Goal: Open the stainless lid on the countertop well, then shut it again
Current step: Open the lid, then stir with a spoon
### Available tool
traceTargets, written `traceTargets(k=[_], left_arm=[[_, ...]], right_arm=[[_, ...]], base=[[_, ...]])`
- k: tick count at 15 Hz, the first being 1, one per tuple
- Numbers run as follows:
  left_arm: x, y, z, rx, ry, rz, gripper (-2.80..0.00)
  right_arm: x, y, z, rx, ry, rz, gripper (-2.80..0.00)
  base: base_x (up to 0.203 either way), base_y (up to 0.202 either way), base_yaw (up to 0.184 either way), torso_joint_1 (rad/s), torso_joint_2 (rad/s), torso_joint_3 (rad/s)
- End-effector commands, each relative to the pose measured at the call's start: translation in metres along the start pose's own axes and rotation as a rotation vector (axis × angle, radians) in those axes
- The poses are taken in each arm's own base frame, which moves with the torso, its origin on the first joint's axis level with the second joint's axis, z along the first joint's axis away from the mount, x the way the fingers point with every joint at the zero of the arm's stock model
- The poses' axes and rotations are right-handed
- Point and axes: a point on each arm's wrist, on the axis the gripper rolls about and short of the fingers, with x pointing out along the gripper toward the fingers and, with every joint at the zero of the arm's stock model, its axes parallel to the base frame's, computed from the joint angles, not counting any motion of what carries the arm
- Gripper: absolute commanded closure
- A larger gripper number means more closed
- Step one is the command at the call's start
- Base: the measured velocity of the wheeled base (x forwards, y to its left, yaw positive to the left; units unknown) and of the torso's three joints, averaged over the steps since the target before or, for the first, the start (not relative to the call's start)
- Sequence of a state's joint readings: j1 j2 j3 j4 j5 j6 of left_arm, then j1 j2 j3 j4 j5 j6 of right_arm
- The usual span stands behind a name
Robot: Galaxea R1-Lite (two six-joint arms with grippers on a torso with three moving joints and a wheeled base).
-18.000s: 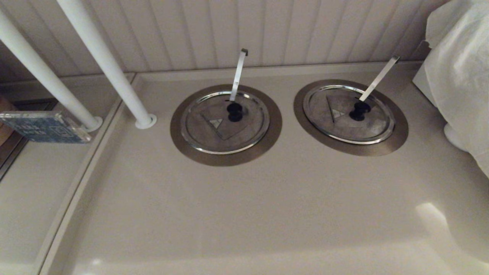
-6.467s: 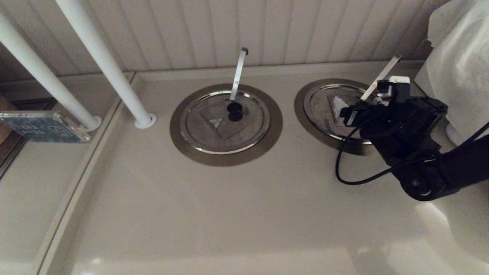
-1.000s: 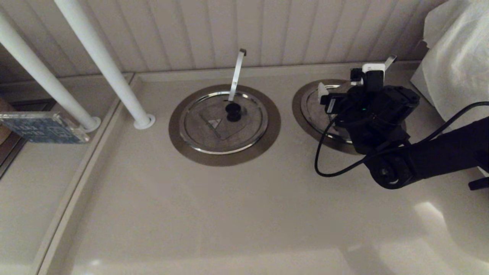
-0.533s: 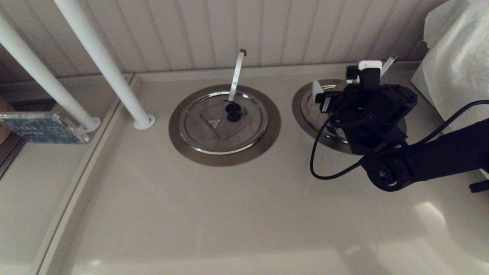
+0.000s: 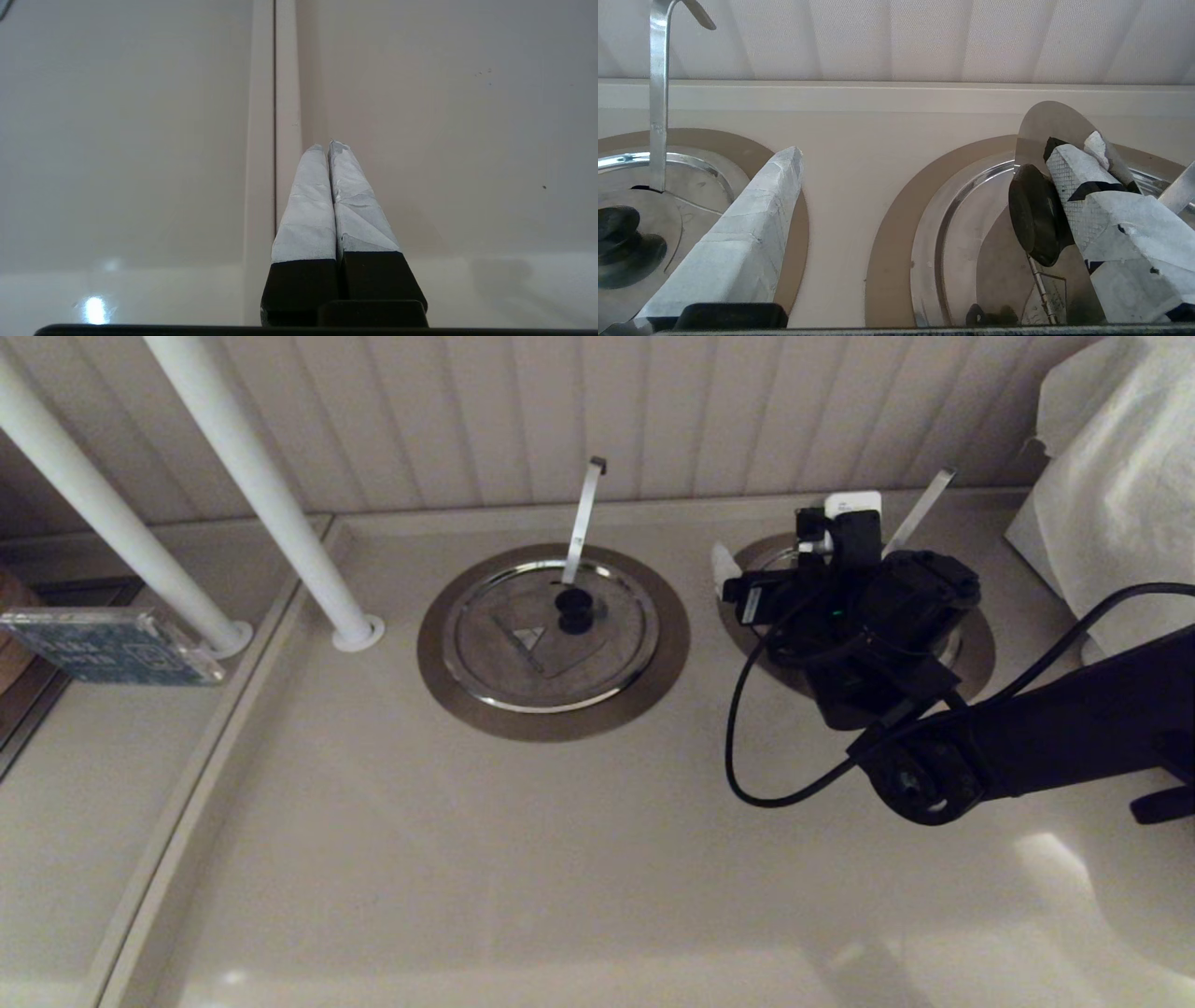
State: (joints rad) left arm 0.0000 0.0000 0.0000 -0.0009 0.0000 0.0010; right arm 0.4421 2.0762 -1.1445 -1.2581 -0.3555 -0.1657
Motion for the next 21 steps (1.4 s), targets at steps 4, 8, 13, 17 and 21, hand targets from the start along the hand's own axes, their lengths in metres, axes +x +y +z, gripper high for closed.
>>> traceTargets(k=[4, 8, 13, 17, 21], left_arm=[[0.000, 0.000, 0.000, 0.001, -0.001, 0.000, 0.00], [0.000, 0.000, 0.000, 0.001, -0.001, 0.000, 0.00], [0.000, 0.000, 0.000, -0.001, -0.002, 0.000, 0.00], [0.000, 0.000, 0.000, 0.000, -0.001, 0.000, 0.00], [0.000, 0.000, 0.000, -0.001, -0.002, 0.000, 0.00]], right_arm=[[-0.015, 0.016, 0.010, 0.017, -0.004, 0.045, -2.80], [-0.045, 0.042, 0.024, 0.040, 0.008, 0.139, -2.80], [-0.065, 0.030, 0.060, 0.062, -0.023, 0.153, -2.80], [-0.069, 0.007, 0.078, 0.054, -0.046, 0.108, -2.80], [-0.027, -0.058, 0.081, 0.007, 0.012, -0.091, -2.80]], base=[[0.000, 0.000, 0.000, 0.000, 0.00, 0.000], [0.000, 0.000, 0.000, 0.000, 0.00, 0.000], [0.000, 0.000, 0.000, 0.000, 0.00, 0.000], [0.000, 0.000, 0.000, 0.000, 0.00, 0.000], [0.000, 0.000, 0.000, 0.000, 0.00, 0.000]])
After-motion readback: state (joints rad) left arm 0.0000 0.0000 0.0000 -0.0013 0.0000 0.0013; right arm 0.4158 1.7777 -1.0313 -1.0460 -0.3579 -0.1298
